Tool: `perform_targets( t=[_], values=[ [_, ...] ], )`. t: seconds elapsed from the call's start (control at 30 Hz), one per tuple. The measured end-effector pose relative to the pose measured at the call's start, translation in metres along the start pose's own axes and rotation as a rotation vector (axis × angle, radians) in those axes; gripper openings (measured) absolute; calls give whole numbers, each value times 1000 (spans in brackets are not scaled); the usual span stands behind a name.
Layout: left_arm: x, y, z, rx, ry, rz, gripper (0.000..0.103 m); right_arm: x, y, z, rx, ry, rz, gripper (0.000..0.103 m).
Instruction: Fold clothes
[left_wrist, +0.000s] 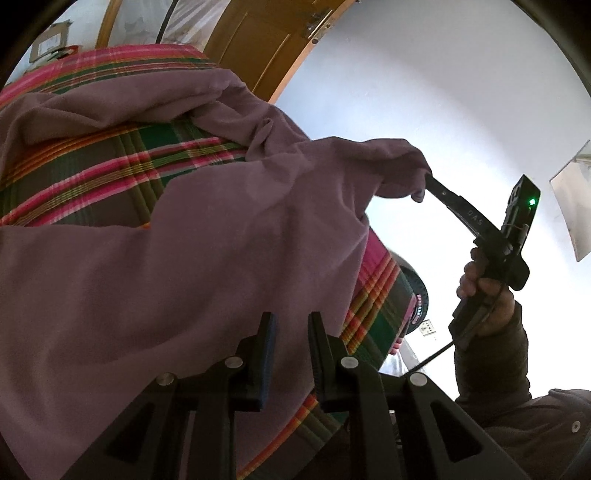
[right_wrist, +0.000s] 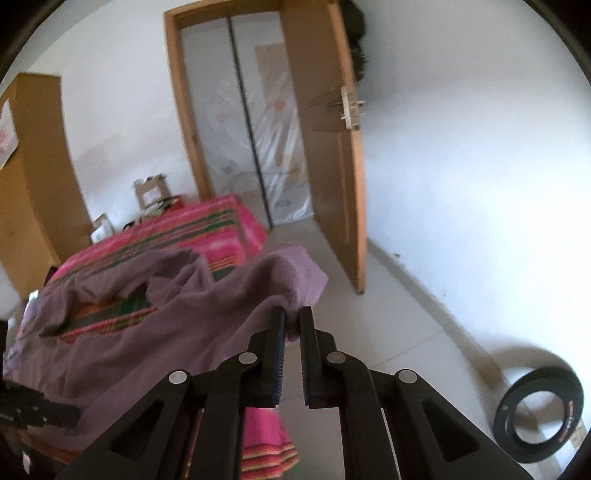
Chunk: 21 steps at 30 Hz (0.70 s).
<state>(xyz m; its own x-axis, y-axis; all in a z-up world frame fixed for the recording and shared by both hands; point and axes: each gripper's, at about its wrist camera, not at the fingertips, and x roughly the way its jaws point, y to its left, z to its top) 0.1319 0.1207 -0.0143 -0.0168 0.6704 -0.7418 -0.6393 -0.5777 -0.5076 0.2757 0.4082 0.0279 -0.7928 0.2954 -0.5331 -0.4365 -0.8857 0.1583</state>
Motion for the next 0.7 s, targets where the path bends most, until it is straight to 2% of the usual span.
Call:
perform_targets(
  t=[0.3, 0.4, 0.7],
  values=[
    [8, 6, 8, -9, 11, 8, 18, -3, -26, 10, 60, -33, -140, 8],
    [9, 11, 7, -22, 19, 4, 18, -5, -28, 10, 52, -39, -169, 8],
    [28, 6, 15, 22, 56, 21, 18, -5, -40, 16, 64, -44, -238, 7]
  ],
)
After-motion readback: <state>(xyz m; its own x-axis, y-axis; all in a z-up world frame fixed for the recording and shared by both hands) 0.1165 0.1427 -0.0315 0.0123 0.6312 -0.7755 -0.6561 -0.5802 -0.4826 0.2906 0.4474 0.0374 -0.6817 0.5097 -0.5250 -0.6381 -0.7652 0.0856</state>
